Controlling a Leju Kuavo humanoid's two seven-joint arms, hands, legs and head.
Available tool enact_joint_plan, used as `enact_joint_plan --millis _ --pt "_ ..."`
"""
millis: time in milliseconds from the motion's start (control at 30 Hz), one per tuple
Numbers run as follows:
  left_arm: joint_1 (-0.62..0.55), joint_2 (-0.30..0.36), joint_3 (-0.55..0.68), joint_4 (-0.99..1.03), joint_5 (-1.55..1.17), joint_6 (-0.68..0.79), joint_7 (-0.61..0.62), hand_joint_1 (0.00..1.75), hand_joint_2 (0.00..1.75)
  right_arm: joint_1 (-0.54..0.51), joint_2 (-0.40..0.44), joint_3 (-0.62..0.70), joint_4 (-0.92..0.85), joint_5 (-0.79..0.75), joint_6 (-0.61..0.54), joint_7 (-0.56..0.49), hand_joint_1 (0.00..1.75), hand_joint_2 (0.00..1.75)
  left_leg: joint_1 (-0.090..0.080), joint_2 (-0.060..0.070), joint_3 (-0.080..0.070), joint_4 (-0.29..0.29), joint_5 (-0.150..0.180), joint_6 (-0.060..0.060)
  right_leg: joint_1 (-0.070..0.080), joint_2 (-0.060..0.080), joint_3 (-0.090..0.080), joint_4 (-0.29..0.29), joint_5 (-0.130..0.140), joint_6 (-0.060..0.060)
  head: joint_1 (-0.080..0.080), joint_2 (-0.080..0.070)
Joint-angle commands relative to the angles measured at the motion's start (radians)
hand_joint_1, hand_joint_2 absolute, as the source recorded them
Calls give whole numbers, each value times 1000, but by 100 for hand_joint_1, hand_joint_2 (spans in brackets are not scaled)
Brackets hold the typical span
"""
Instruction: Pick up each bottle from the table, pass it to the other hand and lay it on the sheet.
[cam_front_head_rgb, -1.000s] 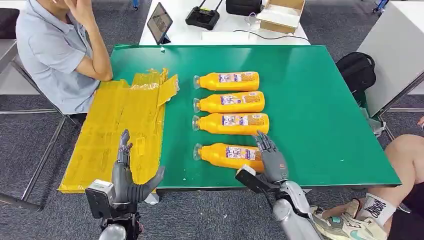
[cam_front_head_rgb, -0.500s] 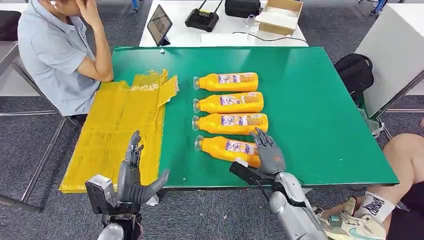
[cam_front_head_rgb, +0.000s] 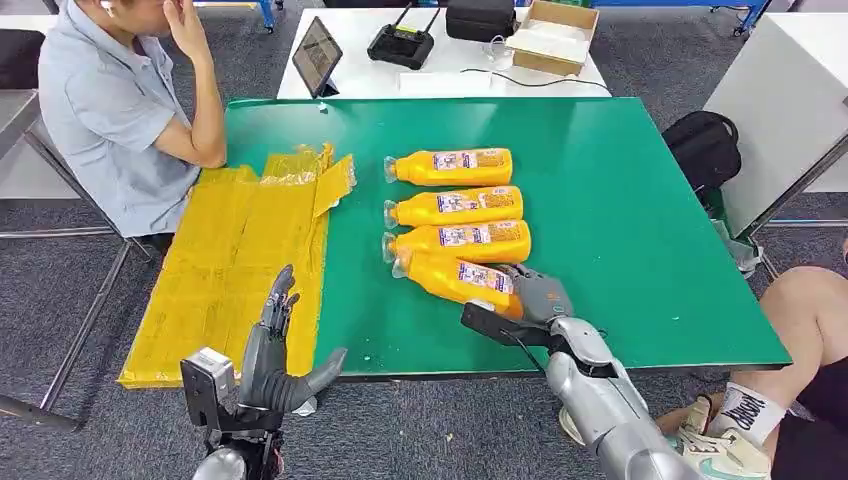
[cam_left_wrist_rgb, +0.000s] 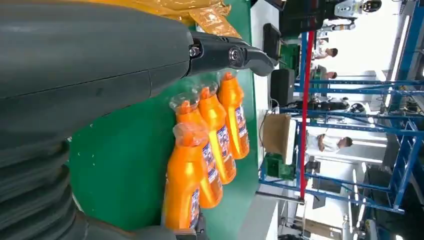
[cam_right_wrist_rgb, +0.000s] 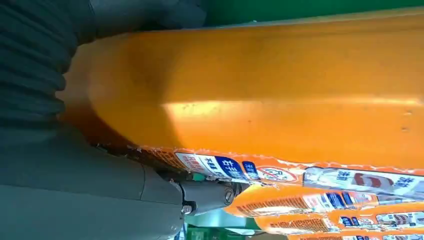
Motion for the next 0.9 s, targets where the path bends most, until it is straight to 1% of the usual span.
enact_joint_plan --millis 33,67,100,200,300,433,467,533,567,633,667,700,733,767,800,833,867,900 --pt "-23 27 7 62 -10 4 2 0 175 41 -16 29 131 -53 30 -38 169 175 1 -3 1 -1 0 1 1 -5 -1 -2 -1 -2 0 0" --pt "-22 27 7 62 -11 7 -2 0 175 53 -13 15 115 -81 18 -72 169 175 0 -3 3 -2 0 1 1 -4 1 -2 -2 -2 0 0" --pt "-21 27 7 61 -12 7 -2 0 175 56 -13 17 112 -81 19 -73 169 175 1 -5 2 -3 0 1 1 -6 0 -3 -1 -2 0 0" --pt "-21 27 7 61 -12 7 -2 0 175 56 -13 17 112 -81 19 -73 169 175 1 -3 3 -2 -1 1 1 -4 2 -3 -2 -2 1 0" --pt "-21 27 7 61 -12 7 -2 0 175 56 -13 17 112 -81 19 -73 169 175 1 -2 4 -2 -2 0 2 -3 10 -3 -1 -2 0 0" --pt "-21 27 7 61 -12 7 -2 0 175 56 -13 17 112 -81 19 -73 169 175 1 -1 4 -1 -2 0 1 -2 9 -2 -2 -1 0 0" --pt "-21 28 5 61 -12 8 -4 0 175 62 -12 13 95 -95 14 -86 175 175 1 -3 3 -2 -1 0 2 -5 8 -3 -1 -3 0 0" --pt "-20 30 1 60 -7 13 -14 0 175 96 -1 -13 28 -167 -17 -164 175 175 1 -2 3 -1 -3 0 1 -3 1 -2 -3 -1 0 0" --pt "-21 30 0 59 -3 15 -21 0 175 110 6 -26 2 -205 -10 -193 175 175 1 -3 2 -3 -2 0 2 -5 0 -4 -2 -3 0 0" --pt "-25 26 1 59 12 28 -43 0 175 149 15 -47 -82 -283 -12 -260 175 175 1 -2 3 -2 -3 0 1 -2 1 -2 -3 -1 0 0" --pt "-26 21 5 58 25 38 -52 0 175 168 22 -59 -122 -318 -20 -284 171 175 1 -3 2 -3 -2 0 2 -4 1 -4 -3 -3 0 0" --pt "-25 15 8 51 46 47 -67 0 175 194 34 -76 -184 -353 -61 -330 162 175 1 -2 2 -3 -3 0 1 -3 6 -3 -2 -2 0 0" --pt "-25 10 10 45 60 57 -77 0 175 213 43 -88 -230 -370 -98 -357 162 175 1 -1 2 -2 -3 0 1 -3 8 -2 -3 -3 0 0" --pt "-23 7 9 38 69 70 -89 0 175 227 53 -101 -270 -391 -115 -373 157 175 1 -1 1 -1 -3 0 1 -2 8 -1 -2 -3 0 0" --pt "-23 4 10 32 80 82 -97 0 175 239 63 -113 -308 -414 -134 -389 171 175 1 -2 1 -1 -4 0 2 -3 7 -1 -3 -4 0 0" --pt "-21 0 8 28 111 81 -90 0 175 252 78 -133 -353 -440 -175 -425 171 175 1 -1 0 -1 -4 0 1 -3 6 0 -3 -3 0 0" --pt "-20 0 2 31 133 80 -81 0 175 260 82 -139 -384 -451 -194 -434 175 175 0 -2 -4 0 -3 0 0 -2 4 1 -3 -2 0 0" --pt "-23 4 -8 40 157 71 -71 0 175 267 92 -152 -409 -474 -216 -458 173 175 0 -2 -6 0 -3 0 0 -2 2 1 -3 -3 0 0"
